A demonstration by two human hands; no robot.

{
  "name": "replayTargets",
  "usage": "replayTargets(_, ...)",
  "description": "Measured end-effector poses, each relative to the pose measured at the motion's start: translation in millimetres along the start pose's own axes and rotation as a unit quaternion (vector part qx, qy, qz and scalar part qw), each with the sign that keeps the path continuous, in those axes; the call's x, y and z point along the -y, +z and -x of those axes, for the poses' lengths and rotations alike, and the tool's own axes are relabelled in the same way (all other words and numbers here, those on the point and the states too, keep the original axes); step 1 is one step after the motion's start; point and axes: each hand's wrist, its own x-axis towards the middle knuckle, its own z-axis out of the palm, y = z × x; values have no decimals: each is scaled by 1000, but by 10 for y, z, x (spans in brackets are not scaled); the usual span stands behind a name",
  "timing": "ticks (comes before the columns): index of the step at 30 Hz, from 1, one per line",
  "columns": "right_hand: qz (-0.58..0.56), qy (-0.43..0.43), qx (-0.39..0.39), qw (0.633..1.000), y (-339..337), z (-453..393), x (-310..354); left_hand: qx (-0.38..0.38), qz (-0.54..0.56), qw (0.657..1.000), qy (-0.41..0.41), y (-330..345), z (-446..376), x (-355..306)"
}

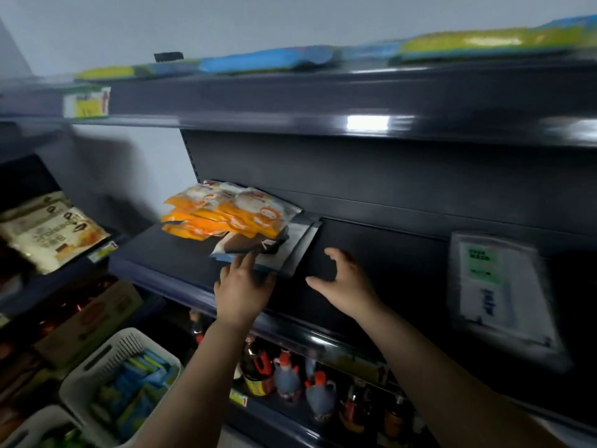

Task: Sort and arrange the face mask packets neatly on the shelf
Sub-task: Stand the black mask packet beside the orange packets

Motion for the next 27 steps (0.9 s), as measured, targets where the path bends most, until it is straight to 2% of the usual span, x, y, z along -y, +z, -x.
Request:
replayTargets(3,-59,56,8,997,246,-192,150,13,13,1000,-7,-75,-275,301)
replayTargets(7,-134,115,-34,984,522,-467,270,45,47,998,-8,-107,-638,623)
replayTargets(11,-232,179,-86,952,735,-701,355,91,72,993,3,-82,-904,830)
replayTargets(14,-314,218,-139,914,789,-830,420,113,105,988,7,-69,-1037,914)
replayTargets(19,-308,303,-153,888,816,-941,487,131,116,982,67,-50,-1120,969)
replayTargets(24,-322,327,-135,878,850,-993,569,134,131,978,96,-87,-1132,1020)
replayTargets(27,-311,320,-162,880,860,-1008,577,140,144,973,114,-106,-1140,1073)
